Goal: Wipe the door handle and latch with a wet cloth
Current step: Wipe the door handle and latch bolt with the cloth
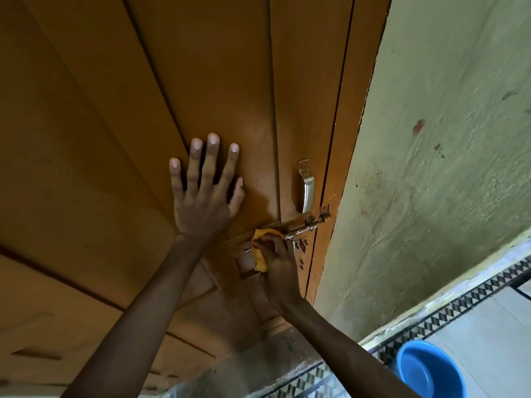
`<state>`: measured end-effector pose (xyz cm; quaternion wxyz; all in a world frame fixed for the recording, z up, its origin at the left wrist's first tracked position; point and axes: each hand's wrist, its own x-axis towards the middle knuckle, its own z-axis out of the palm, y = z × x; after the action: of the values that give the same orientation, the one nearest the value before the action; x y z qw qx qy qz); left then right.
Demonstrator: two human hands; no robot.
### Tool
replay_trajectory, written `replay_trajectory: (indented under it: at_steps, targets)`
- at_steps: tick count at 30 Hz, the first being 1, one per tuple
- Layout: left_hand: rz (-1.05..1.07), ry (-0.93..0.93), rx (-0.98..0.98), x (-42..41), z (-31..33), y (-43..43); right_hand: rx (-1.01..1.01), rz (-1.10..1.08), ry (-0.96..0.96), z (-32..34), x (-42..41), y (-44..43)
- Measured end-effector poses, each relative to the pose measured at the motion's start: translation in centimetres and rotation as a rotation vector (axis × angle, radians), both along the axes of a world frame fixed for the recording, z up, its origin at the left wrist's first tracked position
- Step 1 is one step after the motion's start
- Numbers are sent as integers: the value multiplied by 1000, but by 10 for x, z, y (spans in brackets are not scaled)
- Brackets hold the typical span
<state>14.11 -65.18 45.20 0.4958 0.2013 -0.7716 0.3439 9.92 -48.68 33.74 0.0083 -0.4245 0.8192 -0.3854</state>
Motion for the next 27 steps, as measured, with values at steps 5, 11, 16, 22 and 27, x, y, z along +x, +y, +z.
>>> replay_trajectory:
  at_steps: [5,11,16,22,27]
  targets:
    - [-6,-21,25,2,4,4,57,128,83,-2,-24,13]
    - [-61,-146,64,25,6,3,-164,-119,-75,18,4,7]
    - [-87,-222,-62,34,0,-10,-105,-223,-204,5,19,-10]
    - [-151,-211,-104,32,-3,-15,-55,-18,-139,7,55,-19]
    - [-181,-199,-128,31,-3,-19,-224,-446,-158,8,50,-24]
